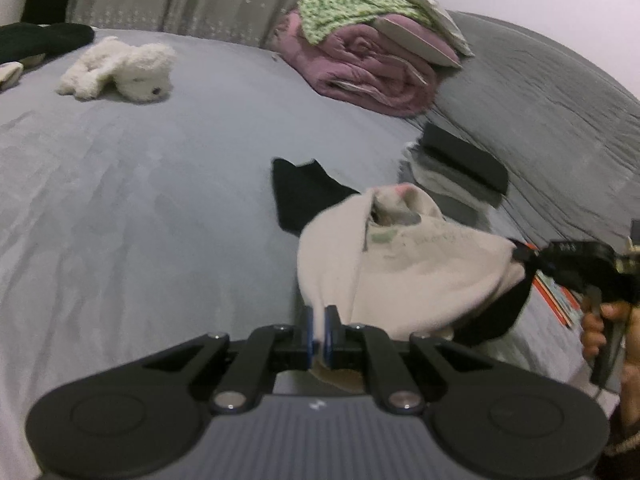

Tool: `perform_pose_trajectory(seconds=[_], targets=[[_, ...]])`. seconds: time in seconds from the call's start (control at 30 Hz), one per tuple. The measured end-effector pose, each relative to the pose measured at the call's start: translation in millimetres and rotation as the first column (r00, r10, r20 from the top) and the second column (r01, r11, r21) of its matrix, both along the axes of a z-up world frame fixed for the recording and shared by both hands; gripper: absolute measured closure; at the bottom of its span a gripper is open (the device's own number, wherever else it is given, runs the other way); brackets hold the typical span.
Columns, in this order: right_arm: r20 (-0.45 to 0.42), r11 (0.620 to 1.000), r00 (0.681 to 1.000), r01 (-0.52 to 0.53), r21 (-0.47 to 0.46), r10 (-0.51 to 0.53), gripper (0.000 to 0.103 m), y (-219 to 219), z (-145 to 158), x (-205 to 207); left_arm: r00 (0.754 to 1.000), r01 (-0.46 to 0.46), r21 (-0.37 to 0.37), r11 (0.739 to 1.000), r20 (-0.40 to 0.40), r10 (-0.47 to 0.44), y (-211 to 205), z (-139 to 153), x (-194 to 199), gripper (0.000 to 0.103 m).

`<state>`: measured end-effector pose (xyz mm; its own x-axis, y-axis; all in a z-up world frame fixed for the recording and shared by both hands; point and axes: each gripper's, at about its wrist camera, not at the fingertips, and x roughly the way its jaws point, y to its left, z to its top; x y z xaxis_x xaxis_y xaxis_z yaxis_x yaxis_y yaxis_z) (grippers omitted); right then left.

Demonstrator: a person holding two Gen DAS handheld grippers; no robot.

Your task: Fold clothes

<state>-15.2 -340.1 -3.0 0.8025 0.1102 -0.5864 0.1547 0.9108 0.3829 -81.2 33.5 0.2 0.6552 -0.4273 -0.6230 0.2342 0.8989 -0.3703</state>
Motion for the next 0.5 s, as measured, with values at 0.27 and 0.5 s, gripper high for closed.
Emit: perform_pose_trajectory(seconds=[0.27,0.5], targets=[[-0.01,0.999,0.999,0.042,-0.007,-0.043,0.094,-18.5,-6.6,-5.4,0.995,0.087,0.005,0.996,-0.047,-0.087,-11.2,-11.1,-19.1,0.098],[0.025,0.995,0.995,0.096,-0.037,-0.095,0.101,-31.2,-0.7,-9.0,0.993,0.104,0.038,0.994,-0.065,-0.101,-15.1,-18.2,-22.8,0.098]])
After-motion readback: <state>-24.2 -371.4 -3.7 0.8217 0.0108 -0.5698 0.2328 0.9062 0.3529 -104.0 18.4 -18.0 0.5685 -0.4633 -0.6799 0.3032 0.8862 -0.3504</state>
